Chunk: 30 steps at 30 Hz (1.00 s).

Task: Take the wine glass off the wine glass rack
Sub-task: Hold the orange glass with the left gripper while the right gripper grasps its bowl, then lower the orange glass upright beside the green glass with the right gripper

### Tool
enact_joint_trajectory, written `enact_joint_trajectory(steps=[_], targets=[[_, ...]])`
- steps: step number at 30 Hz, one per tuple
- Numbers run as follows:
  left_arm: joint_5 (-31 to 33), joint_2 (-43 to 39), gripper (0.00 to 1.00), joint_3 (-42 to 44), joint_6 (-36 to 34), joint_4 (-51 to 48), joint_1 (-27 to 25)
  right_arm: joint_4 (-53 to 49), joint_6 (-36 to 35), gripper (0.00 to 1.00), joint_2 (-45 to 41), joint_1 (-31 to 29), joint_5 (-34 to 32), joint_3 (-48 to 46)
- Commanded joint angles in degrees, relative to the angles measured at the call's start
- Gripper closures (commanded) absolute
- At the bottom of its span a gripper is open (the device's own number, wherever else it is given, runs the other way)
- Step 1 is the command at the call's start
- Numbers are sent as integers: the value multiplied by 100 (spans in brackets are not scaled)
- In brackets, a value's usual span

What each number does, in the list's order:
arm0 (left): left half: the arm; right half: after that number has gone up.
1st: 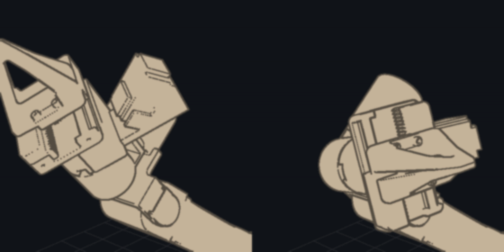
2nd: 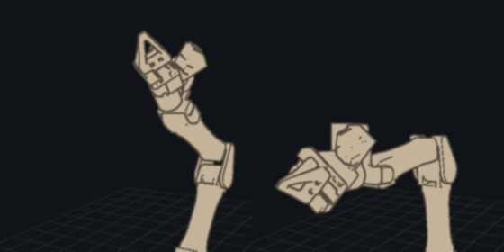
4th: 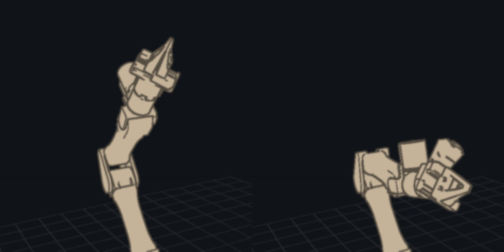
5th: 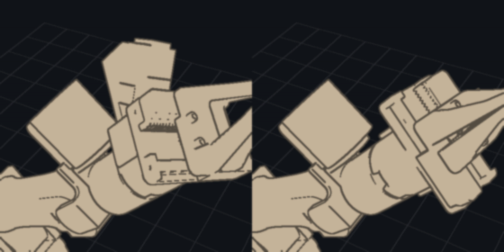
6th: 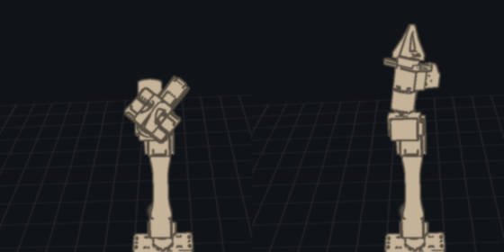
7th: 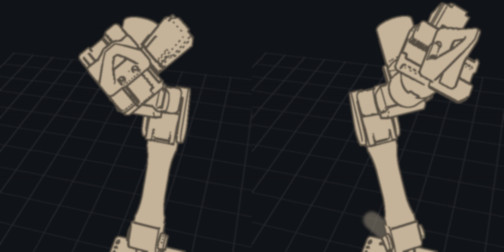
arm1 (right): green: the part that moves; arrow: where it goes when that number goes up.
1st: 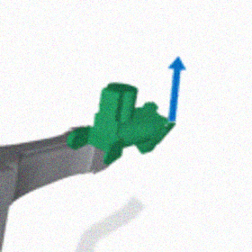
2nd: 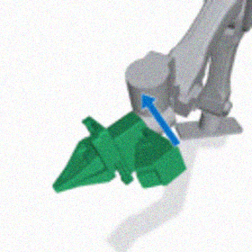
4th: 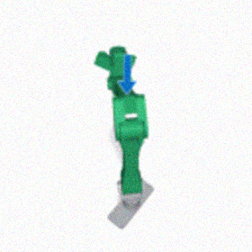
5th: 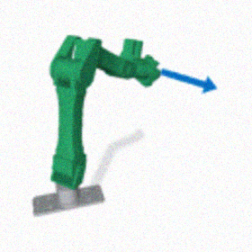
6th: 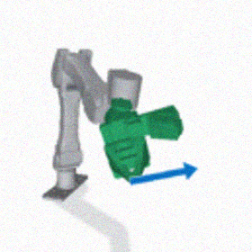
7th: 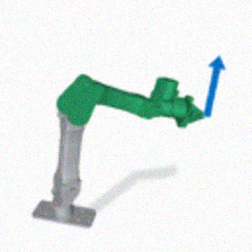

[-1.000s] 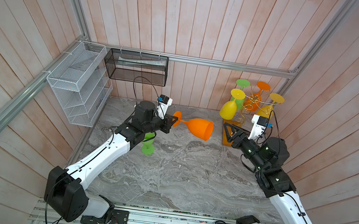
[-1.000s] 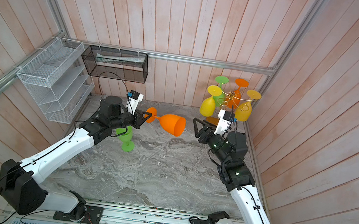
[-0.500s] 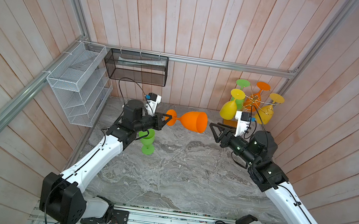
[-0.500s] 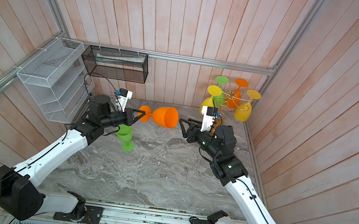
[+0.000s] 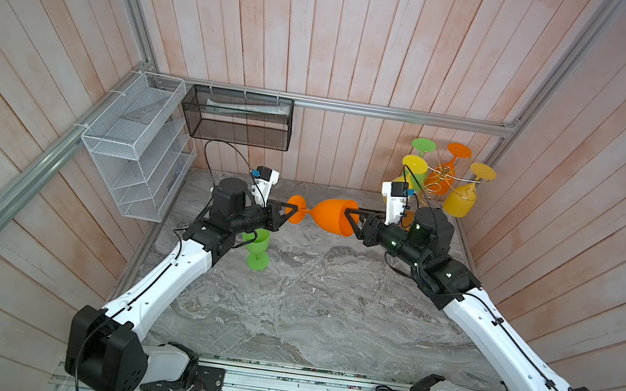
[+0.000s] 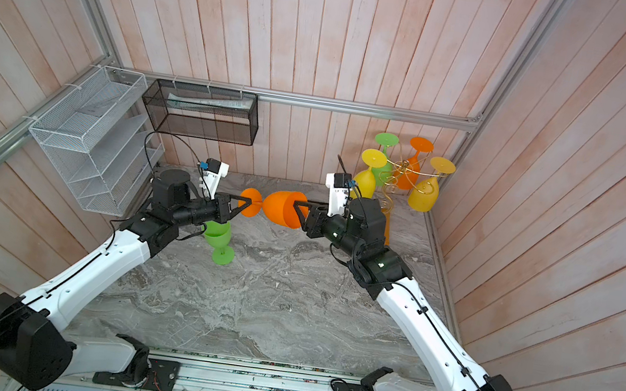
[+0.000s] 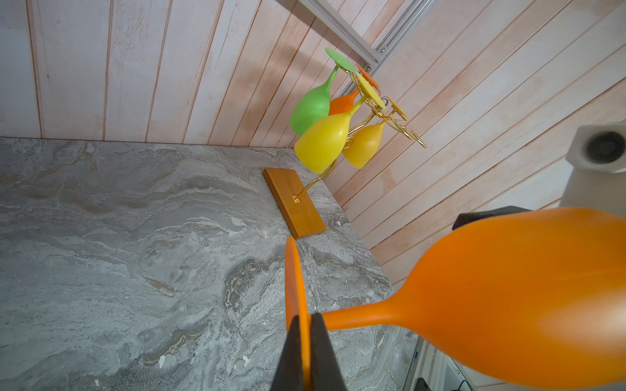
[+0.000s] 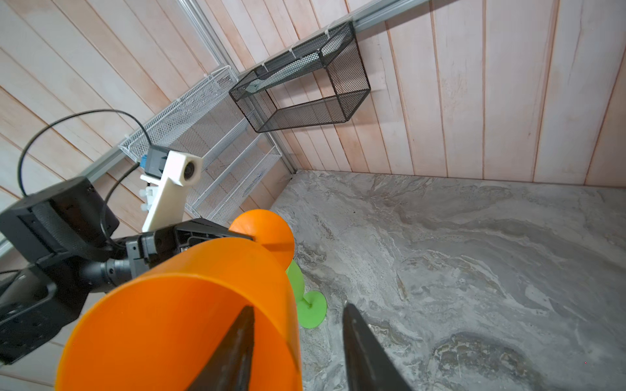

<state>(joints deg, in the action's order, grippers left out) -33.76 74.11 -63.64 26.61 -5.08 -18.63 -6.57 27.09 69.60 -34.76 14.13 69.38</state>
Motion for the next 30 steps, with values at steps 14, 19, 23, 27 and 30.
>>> enact_joint_trajectory(steps=[14,19,23,27,30], targets=[[442,-306,28,-23,-335,-223,226,-668,-190,100,250,-59,-155,581],[1283,-575,13,-60,-758,-666,276,-1331,-376,100,462,-56,-516,966],[1794,-651,8,-190,-994,-1145,405,-1935,-514,100,745,-82,-705,1364],[2316,-628,6,-286,-1161,-1564,542,-2424,-640,100,1083,-222,-888,1722],[2844,-601,5,-313,-1275,-1829,593,-2801,-751,100,1398,-405,-1059,2011]])
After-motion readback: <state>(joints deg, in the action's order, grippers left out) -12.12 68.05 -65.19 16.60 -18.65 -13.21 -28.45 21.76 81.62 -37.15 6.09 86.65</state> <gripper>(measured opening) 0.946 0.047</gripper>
